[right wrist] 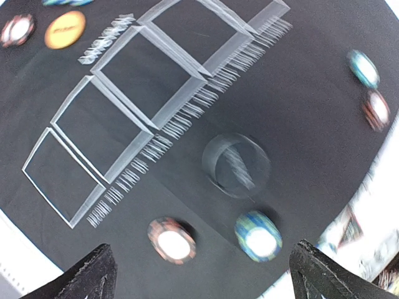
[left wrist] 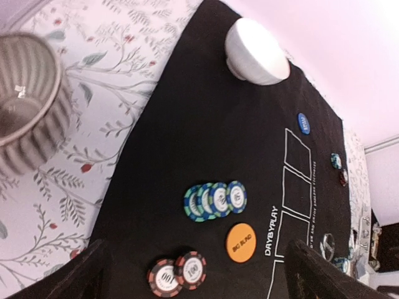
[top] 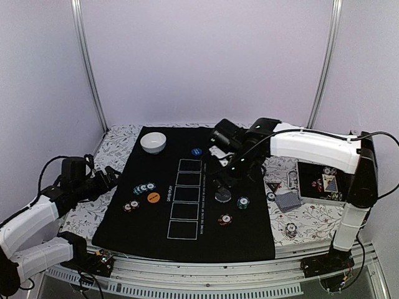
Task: Distribute texas hold em gaming equipment
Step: Place the poker chips pile at the big blind area, then pick up the pile of poker chips from the pile of poker chips.
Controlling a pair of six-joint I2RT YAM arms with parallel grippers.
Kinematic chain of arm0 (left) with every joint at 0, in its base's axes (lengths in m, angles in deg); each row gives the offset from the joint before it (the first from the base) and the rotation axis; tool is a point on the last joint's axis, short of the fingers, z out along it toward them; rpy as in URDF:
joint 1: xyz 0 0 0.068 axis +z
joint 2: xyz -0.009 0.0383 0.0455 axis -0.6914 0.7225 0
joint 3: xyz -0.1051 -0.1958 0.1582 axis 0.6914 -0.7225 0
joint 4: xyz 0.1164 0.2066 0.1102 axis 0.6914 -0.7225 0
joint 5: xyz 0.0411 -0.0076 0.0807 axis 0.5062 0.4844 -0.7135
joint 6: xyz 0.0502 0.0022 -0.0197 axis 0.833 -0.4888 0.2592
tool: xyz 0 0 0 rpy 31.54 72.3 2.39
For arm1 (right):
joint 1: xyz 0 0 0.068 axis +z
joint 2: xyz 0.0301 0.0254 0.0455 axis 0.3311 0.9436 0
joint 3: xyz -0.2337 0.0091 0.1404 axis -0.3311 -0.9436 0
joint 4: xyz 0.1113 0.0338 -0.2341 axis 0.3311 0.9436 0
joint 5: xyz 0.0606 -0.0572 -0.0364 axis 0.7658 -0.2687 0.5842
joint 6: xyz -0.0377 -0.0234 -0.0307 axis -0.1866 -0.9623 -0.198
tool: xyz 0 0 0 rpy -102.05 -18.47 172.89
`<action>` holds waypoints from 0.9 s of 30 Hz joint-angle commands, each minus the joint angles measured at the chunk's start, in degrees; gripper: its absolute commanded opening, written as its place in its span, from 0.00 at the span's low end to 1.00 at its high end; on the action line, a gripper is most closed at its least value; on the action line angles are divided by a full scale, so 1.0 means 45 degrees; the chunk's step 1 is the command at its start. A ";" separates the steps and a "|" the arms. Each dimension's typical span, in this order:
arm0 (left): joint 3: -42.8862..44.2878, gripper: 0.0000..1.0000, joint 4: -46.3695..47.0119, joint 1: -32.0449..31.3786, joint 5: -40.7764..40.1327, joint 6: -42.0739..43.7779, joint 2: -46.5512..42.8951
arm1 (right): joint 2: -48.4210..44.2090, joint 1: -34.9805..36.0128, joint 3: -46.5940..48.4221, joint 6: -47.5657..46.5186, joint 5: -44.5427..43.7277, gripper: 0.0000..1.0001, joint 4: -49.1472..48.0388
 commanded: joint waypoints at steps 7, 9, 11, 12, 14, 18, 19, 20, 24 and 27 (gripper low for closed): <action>0.2523 0.98 -0.0496 -0.3132 -0.3438 0.2228 0.2093 | -0.5236 -0.2713 -0.6440 0.4067 0.1931 0.99 0.2940; 0.2618 0.98 -0.0175 -0.3246 -0.3243 0.2270 0.2620 | -0.5409 -0.2741 -0.7598 0.4641 0.1937 0.99 0.3056; 0.2733 0.98 0.0030 -0.3338 -0.3046 0.2336 0.2980 | -0.5377 -0.2841 -0.8340 0.5177 0.1460 0.99 0.3095; 0.2779 0.98 0.0066 -0.3369 -0.2980 0.2364 0.3100 | -0.5419 -0.2969 -0.8572 0.5297 0.1437 0.99 0.2916; 0.2874 0.98 0.0087 -0.3420 -0.2883 0.2493 0.3184 | -0.5492 -0.3261 -0.8967 0.5430 0.1482 0.99 0.2540; 0.2808 0.98 0.0013 -0.3443 -0.3021 0.2683 0.2887 | -0.5344 -0.3614 -0.9881 0.5336 0.2081 0.99 0.1605; 0.2752 0.98 0.0013 -0.3443 -0.3087 0.2676 0.2786 | -0.5277 -0.3647 -1.0153 0.5278 0.2181 1.00 0.1416; 0.2708 0.98 0.0018 -0.3443 -0.3132 0.2665 0.2693 | -0.5218 -0.3695 -1.0293 0.5235 0.2189 0.97 0.1319; 0.2635 0.98 0.0014 -0.3432 -0.3167 0.2646 0.2525 | -0.5217 -0.3822 -1.0645 0.5245 0.2177 0.86 0.1302; 0.2690 0.98 0.0026 -0.3443 -0.3176 0.2685 0.2598 | -0.5314 -0.3835 -1.0708 0.5256 0.2193 0.73 0.1300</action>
